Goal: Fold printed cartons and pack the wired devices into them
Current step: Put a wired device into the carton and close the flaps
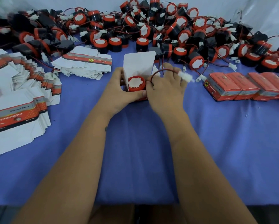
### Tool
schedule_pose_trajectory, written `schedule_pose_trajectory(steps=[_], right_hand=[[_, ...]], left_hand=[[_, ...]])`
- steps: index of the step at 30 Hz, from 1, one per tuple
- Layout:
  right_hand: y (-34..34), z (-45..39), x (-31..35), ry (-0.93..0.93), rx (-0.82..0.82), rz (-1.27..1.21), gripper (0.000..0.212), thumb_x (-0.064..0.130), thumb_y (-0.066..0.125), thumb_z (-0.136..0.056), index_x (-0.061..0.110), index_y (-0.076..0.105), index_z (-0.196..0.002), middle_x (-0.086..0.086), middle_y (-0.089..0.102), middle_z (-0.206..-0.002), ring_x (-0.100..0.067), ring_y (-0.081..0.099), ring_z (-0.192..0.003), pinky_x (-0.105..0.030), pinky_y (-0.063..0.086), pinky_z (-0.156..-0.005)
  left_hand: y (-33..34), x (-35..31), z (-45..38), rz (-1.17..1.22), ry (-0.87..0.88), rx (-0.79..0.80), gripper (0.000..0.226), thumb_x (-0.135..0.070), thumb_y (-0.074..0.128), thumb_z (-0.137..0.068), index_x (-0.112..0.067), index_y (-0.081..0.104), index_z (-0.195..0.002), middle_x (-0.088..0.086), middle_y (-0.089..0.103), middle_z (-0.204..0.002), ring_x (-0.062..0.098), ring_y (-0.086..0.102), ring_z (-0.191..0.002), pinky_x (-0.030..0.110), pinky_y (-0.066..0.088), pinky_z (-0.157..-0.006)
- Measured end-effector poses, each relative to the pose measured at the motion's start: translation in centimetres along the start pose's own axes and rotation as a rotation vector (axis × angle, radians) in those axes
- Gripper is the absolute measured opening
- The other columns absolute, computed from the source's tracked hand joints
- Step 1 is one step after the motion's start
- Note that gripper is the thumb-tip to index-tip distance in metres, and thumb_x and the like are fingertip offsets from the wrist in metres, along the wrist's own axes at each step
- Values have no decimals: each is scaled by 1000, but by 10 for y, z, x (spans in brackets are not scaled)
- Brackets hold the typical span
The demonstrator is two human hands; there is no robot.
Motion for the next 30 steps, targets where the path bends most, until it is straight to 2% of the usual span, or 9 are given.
schedule_pose_trajectory(steps=[2, 5, 8, 13, 16, 18, 20, 23, 30], right_hand=[[3, 0, 1, -19, 35, -8, 35, 32, 38, -100, 15, 62, -117, -12, 38, -141, -31, 31, -130, -44, 23, -104], [-5, -4, -5, 64, -1, -455, 21, 29, 56, -93, 23, 69, -109, -4, 44, -138, -20, 39, -125, -30, 32, -105], [-31, 0, -20, 187, -236, -870, 17, 17, 64, -90, 32, 64, -81, 2, 64, -108, -1, 53, -90, -11, 43, -75], [-41, 4, -28, 211, -197, -1195, 20, 3, 54, -90, 15, 68, -83, 3, 65, -76, -8, 57, -69, -23, 48, -68], [-34, 4, -6, 75, 41, -1305, 35, 26, 44, -92, 3, 71, -91, -16, 65, -84, -15, 49, -75, -26, 41, -73], [-22, 3, 2, 92, 196, -1336, 53, 42, 31, -101, 11, 74, -100, -5, 66, -89, -9, 49, -76, -21, 40, -80], [-18, 2, 4, 121, 201, -1288, 46, 39, 35, -104, 19, 76, -98, 14, 68, -81, 4, 58, -77, -10, 44, -80], [-22, -2, -2, 105, 26, -1092, 14, 15, 63, -94, 15, 76, -99, 10, 72, -90, -8, 64, -100, -26, 52, -92], [-25, -2, -14, 125, -188, -838, 22, 15, 68, -90, 26, 72, -109, 7, 68, -92, -17, 52, -104, -31, 44, -94]], left_hand=[[1, -1, 1, -10, -5, -9, 56, -25, 85, -77, -32, 46, -117, -23, 60, -112, -18, 56, -98, 5, 46, -78], [-2, 2, -1, -23, -27, -50, 49, -26, 81, -81, -33, 47, -116, -21, 61, -111, -18, 56, -95, 3, 45, -76], [-7, 4, -2, -19, -45, -94, 47, -23, 80, -82, -33, 49, -115, -23, 61, -108, -19, 56, -92, 3, 45, -73], [-7, 1, 1, 9, -92, -117, 33, -34, 73, -85, -44, 51, -108, -30, 64, -98, -17, 58, -89, 6, 46, -70], [-3, 6, -1, 4, -146, -124, 33, -42, 65, -89, -41, 50, -119, -23, 65, -104, -8, 62, -94, 19, 49, -78], [1, 6, -2, -29, -149, -120, 43, -36, 66, -91, -35, 46, -130, -18, 65, -112, -1, 62, -101, 26, 53, -84], [2, 5, -3, -39, -147, -115, 48, -32, 67, -91, -32, 45, -134, -14, 64, -117, 4, 63, -105, 30, 54, -89], [2, 4, -5, -31, -132, -90, 46, -24, 67, -90, -31, 50, -132, -16, 66, -114, 1, 64, -103, 26, 55, -86], [2, 5, -2, 16, -145, -88, 41, -19, 62, -91, -33, 55, -129, -16, 69, -110, -3, 65, -97, 12, 51, -73]])
Point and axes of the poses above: each hand's wrist, its own z-axis away from the middle knuckle, its own y-axis out of the palm, x = y × z, the point moved 9 cm from there along -z, towards the middle knuckle
